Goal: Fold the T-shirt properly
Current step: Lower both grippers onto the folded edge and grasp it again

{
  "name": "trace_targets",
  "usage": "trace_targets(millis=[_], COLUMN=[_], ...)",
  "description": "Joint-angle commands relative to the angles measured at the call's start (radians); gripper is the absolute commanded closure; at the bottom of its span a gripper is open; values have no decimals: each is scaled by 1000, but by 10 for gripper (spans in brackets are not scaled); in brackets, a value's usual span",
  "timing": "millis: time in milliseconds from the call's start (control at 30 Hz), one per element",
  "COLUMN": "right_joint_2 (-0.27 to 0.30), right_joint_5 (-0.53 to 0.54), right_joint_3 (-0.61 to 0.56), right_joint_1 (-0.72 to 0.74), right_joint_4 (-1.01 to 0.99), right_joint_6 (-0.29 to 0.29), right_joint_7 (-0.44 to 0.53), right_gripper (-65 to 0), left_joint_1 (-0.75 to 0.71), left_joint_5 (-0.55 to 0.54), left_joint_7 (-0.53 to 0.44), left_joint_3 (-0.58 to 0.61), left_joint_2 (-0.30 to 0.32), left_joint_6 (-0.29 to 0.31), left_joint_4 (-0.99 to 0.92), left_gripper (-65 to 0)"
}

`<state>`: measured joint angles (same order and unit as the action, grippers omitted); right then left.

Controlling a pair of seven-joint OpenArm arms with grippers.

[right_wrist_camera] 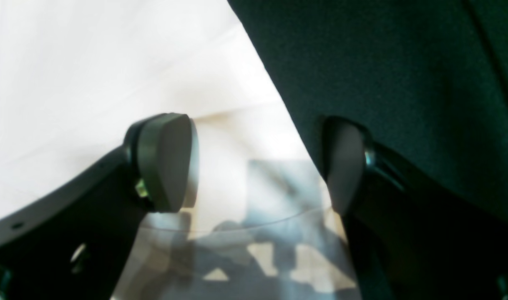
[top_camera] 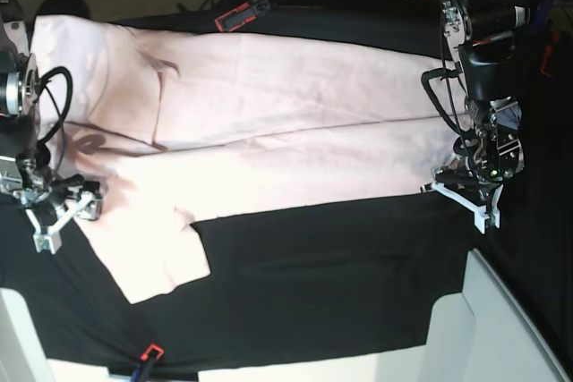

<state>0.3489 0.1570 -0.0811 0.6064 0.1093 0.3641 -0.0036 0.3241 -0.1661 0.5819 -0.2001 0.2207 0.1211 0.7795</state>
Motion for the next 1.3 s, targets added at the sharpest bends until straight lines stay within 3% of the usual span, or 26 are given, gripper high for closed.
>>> trace_targets(millis=[0,67,167,267,300,367,500,867,1267], right_joint_2=[12,12,11,9,9,9,-1,22,71], right_joint_5=[0,0,0,0,0,0,0,0,3], right_joint_3=[-3,-3,-3,-3,-3,-3,-1,1,10], right_joint_1=[16,16,14,-3,-3,-4,-4,-26,-75], right_joint_4=[7,7,2,8,8,8,10,160,473], right_joint_6=[-3,-3,-3,-3,-3,-3,-3,-3,-4], right_joint_7=[-22,-23,-25,-23,-23,-23,-22,-28,-209], right_gripper=[-450,-377,-209,-71,-58,-57,0,-3,-3], left_joint_1=[2,-1,-4,-9,-9,-9,-9,-64,-44], left_joint_5=[7,7,7,7,7,6,3,4,1], left_joint_7=[40,40,40,40,40,40,40,48,203], left_joint_3=[0,0,0,0,0,0,-2,-2,-3], left_joint_2=[6,6,6,6,6,6,4,-34,-43], left_joint_6=[-11,-11,-11,-11,-11,-11,-11,-11,-11], left_joint_4=[-1,-2,-2,-4,-4,-4,4,219,470], left_gripper=[-328,-326,-307,-151,-84,0,0,0,0])
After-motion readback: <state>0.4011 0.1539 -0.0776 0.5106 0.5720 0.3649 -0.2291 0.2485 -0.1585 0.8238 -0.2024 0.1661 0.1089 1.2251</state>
